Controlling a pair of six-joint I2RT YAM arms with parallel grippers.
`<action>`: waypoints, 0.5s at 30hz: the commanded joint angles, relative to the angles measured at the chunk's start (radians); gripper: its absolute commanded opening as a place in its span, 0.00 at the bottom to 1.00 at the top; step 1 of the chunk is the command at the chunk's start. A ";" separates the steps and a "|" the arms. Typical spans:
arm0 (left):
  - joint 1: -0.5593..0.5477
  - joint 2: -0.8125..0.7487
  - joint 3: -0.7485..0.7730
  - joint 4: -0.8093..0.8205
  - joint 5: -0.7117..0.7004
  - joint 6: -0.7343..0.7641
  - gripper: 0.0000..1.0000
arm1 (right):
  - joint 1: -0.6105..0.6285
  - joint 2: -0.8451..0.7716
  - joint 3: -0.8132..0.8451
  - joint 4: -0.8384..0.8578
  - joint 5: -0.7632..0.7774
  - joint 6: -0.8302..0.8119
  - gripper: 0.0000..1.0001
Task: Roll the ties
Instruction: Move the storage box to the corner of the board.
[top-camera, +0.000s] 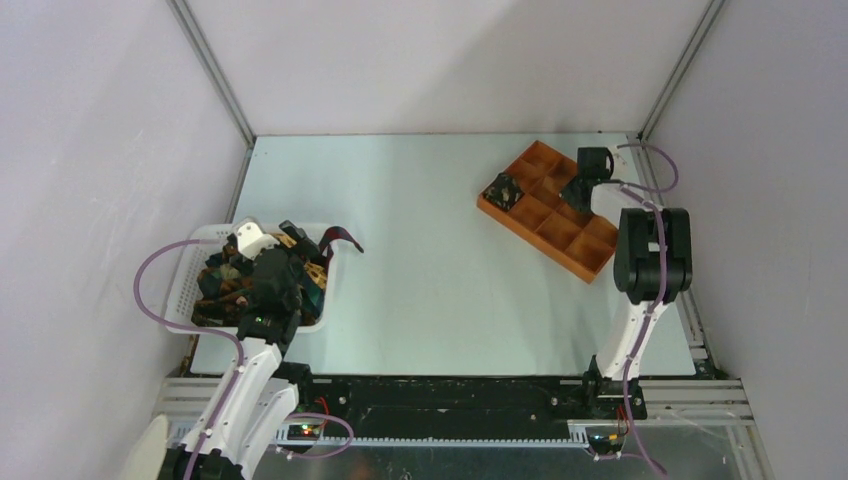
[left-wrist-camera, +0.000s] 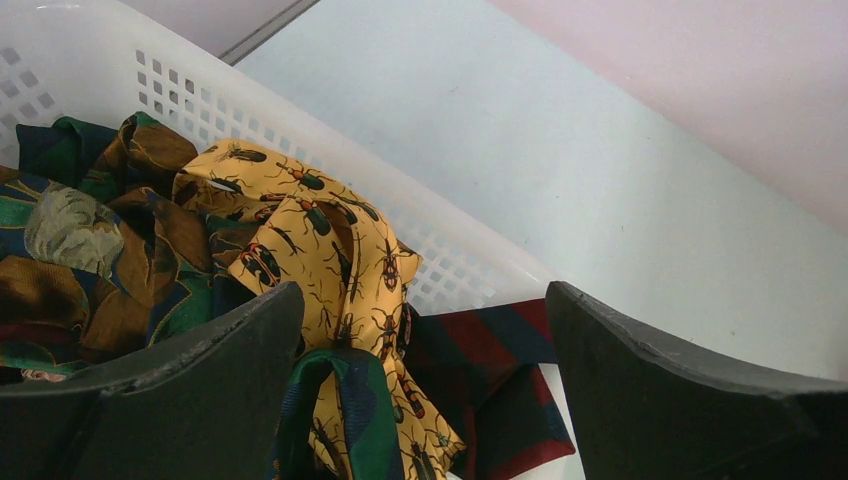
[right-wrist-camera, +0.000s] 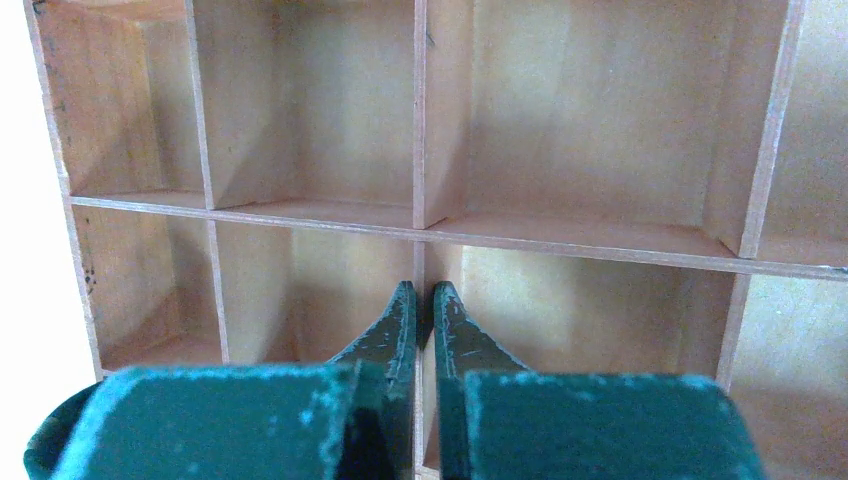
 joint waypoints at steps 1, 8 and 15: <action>-0.006 -0.009 -0.007 0.031 -0.019 0.001 0.98 | -0.040 0.078 0.163 0.021 -0.016 0.019 0.00; -0.008 -0.015 -0.009 0.026 -0.021 -0.001 0.98 | -0.080 0.178 0.305 -0.020 0.004 0.064 0.00; -0.010 -0.016 -0.010 0.025 -0.028 -0.007 0.98 | -0.110 0.266 0.449 -0.091 0.041 0.080 0.00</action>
